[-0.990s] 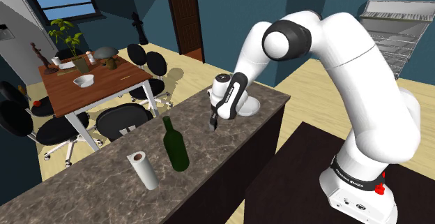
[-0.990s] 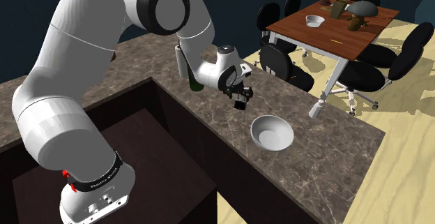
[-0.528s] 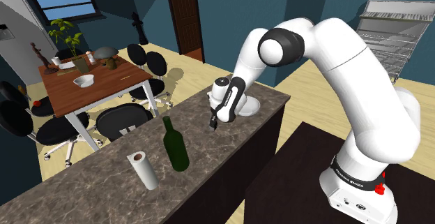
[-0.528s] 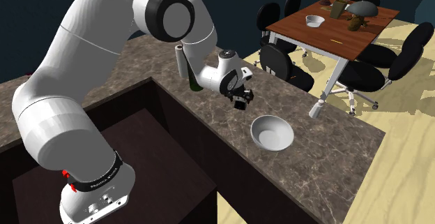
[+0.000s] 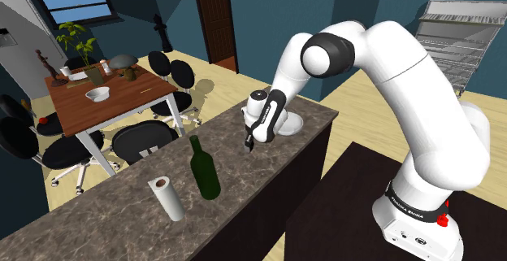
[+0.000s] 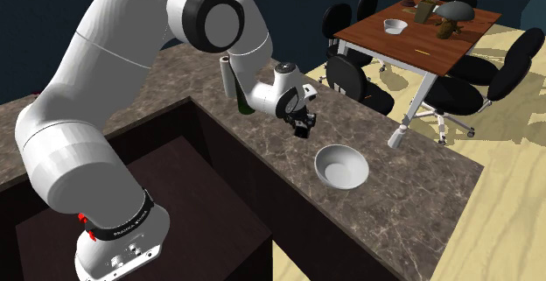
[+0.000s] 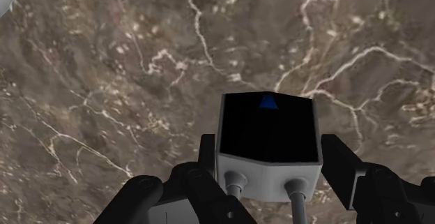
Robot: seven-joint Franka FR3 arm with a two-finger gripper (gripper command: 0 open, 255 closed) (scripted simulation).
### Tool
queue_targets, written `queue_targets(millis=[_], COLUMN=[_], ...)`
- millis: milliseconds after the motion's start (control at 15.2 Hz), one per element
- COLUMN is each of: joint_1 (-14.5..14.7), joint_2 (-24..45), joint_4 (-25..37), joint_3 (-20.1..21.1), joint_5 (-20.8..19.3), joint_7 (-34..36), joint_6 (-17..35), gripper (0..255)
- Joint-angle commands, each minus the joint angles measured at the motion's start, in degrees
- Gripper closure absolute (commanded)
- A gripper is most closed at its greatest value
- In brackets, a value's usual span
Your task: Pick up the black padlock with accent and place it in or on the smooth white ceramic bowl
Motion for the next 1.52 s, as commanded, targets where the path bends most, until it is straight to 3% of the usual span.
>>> queue_targets(millis=[0,330,1452], joint_1=[0.0,0.0,-1.5], joint_2=[0.1,0.1,-12.5], joint_4=[0.0,0.0,-5.1], joint_3=[0.0,0.0,1.9], joint_5=[0.0,0.0,0.4], joint_7=[0.0,0.0,-1.4], joint_6=[0.0,0.0,-7.5], gripper=[255,255,255])
